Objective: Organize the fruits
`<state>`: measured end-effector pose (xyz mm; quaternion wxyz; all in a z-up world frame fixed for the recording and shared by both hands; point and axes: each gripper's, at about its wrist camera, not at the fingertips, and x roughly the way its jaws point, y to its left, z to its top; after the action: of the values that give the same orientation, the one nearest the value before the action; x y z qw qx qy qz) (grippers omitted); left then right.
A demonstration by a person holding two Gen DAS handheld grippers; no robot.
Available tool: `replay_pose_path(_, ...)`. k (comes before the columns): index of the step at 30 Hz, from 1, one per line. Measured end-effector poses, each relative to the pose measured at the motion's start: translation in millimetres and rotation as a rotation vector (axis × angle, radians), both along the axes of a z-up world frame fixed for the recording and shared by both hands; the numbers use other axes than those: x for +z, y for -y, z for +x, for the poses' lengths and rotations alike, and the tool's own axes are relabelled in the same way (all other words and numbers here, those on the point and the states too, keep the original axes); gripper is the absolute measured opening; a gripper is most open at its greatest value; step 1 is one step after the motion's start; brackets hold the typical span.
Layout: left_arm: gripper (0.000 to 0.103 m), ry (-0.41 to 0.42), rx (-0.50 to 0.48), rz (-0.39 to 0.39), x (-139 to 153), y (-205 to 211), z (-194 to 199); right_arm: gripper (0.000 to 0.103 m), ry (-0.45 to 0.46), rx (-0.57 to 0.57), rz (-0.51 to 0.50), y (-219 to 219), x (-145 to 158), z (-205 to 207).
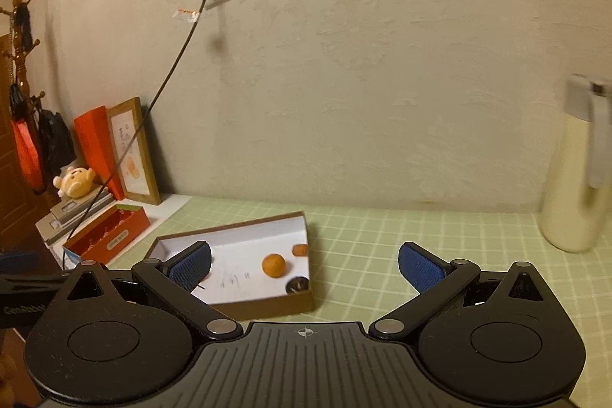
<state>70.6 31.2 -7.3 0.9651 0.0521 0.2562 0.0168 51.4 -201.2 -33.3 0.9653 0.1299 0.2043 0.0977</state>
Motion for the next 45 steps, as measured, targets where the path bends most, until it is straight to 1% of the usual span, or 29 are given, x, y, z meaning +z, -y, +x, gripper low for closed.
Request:
replay_pose_path(3, 0.097, -0.015, -0.008, -0.013, 3.2, 6.1, -11.2, 0.103, -0.009, -0.030, -0.004, 6.7, 7.0, -17.2)
replay_pose_path(8, 0.097, -0.014, -0.015, -0.019, 9.0, 11.9, -31.9, 0.103, -0.004, -0.047, -0.056, 5.8, 14.4, -44.3)
replay_pose_path(13, 0.097, -0.003, -0.021, -0.013, 14.6, 15.9, -50.7, 0.103, 0.006, -0.030, -0.051, 1.4, 18.6, -63.8)
replay_pose_path(20, 0.097, 0.008, -0.034, -0.035, 22.8, 14.8, -59.8, 0.103, 0.029, -0.025, -0.063, -5.3, 27.0, -81.0)
replay_pose_path(26, 0.097, 0.006, -0.035, -0.017, 20.4, 17.1, -57.2, 0.103, 0.037, -0.019, -0.072, -8.0, 28.1, -78.6)
replay_pose_path(31, 0.097, -0.001, -0.030, -0.024, 17.8, 16.1, -56.1, 0.103, 0.017, -0.019, -0.052, -7.1, 23.6, -72.5)
replay_pose_path(45, 0.097, 0.001, -0.005, -0.039, 21.1, 9.8, -55.4, 0.103, 0.023, -0.005, -0.072, -14.2, 25.8, -69.9)
